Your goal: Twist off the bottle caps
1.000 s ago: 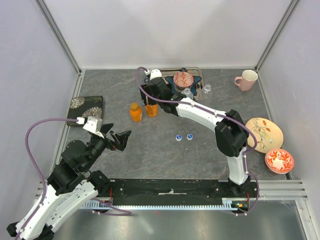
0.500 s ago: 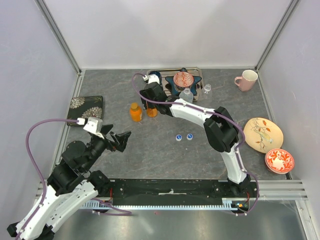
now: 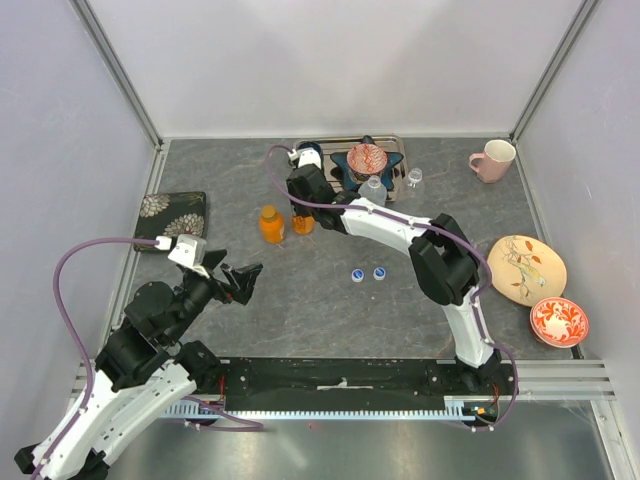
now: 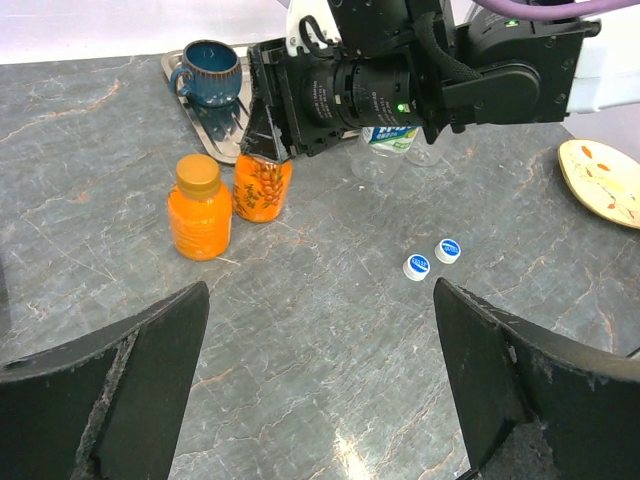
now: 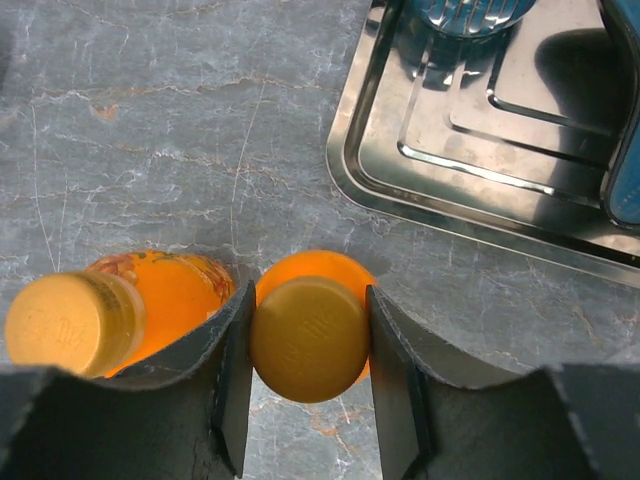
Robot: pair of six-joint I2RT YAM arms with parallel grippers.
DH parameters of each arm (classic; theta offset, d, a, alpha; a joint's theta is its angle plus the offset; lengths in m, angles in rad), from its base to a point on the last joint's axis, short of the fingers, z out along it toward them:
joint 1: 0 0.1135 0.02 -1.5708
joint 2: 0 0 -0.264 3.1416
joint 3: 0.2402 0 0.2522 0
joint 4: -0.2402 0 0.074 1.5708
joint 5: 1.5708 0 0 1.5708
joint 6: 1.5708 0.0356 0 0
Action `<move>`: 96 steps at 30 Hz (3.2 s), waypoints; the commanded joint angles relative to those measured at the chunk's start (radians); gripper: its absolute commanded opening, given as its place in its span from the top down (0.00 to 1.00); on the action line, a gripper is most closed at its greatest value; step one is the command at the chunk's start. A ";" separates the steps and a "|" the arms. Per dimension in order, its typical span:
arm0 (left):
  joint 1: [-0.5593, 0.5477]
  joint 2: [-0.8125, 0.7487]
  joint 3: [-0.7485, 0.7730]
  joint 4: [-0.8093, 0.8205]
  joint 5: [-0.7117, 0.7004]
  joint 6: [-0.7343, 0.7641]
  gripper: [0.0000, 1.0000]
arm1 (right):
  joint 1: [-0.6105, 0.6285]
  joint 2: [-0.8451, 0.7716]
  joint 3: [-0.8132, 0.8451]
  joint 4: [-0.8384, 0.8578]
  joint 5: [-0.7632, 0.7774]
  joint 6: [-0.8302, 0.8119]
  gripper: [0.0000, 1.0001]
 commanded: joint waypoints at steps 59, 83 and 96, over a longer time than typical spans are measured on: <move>0.125 0.746 0.280 0.717 1.275 -0.180 0.03 | 0.022 -1.099 -0.495 0.114 -0.744 0.238 1.00; 0.111 0.753 0.269 0.607 1.205 -0.082 0.47 | 0.020 -1.070 -0.443 0.070 -0.731 0.220 0.84; -0.039 0.661 0.215 0.582 0.639 0.125 0.60 | 0.020 -1.079 -0.337 -0.065 -0.351 0.222 0.09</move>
